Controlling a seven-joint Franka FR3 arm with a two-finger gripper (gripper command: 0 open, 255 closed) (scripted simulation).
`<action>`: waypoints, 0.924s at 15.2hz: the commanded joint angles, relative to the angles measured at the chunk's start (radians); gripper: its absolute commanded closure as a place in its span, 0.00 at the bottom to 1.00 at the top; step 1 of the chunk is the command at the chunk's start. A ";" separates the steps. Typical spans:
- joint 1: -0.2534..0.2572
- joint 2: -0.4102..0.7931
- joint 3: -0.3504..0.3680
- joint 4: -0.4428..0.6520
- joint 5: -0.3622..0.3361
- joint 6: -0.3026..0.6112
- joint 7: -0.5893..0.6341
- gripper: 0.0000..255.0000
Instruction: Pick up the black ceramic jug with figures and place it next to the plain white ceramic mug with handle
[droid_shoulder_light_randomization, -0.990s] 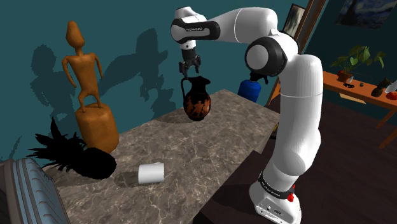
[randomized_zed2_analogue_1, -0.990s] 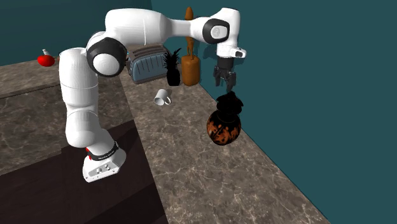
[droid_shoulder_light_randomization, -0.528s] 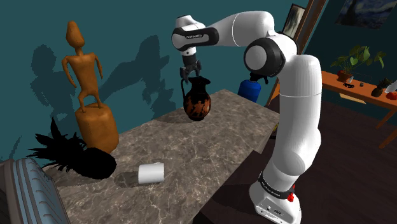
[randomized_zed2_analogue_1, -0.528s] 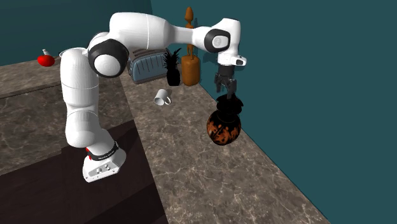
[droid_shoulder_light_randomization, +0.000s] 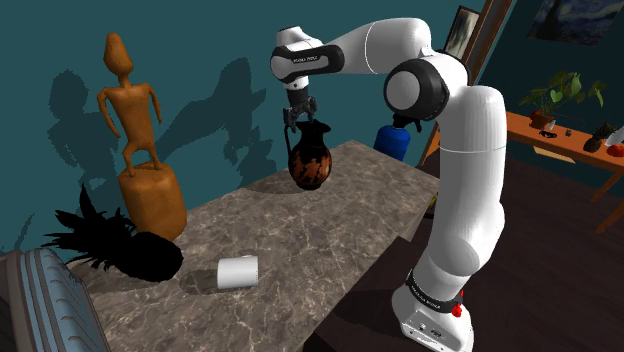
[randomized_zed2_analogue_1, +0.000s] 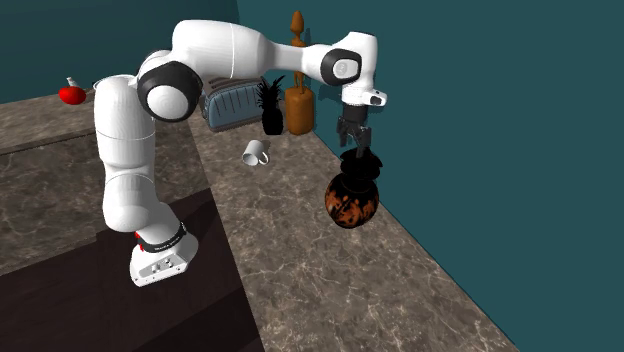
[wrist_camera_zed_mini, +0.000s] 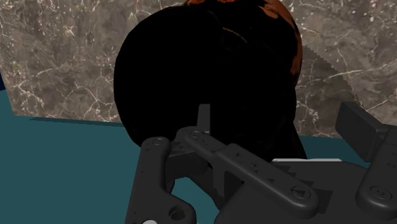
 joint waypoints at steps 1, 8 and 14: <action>0.000 0.000 0.000 0.000 0.000 0.000 0.000 1.00; 0.000 0.000 0.000 0.000 0.000 0.000 0.000 1.00; 0.001 -0.001 0.000 0.051 0.001 -0.052 -0.010 1.00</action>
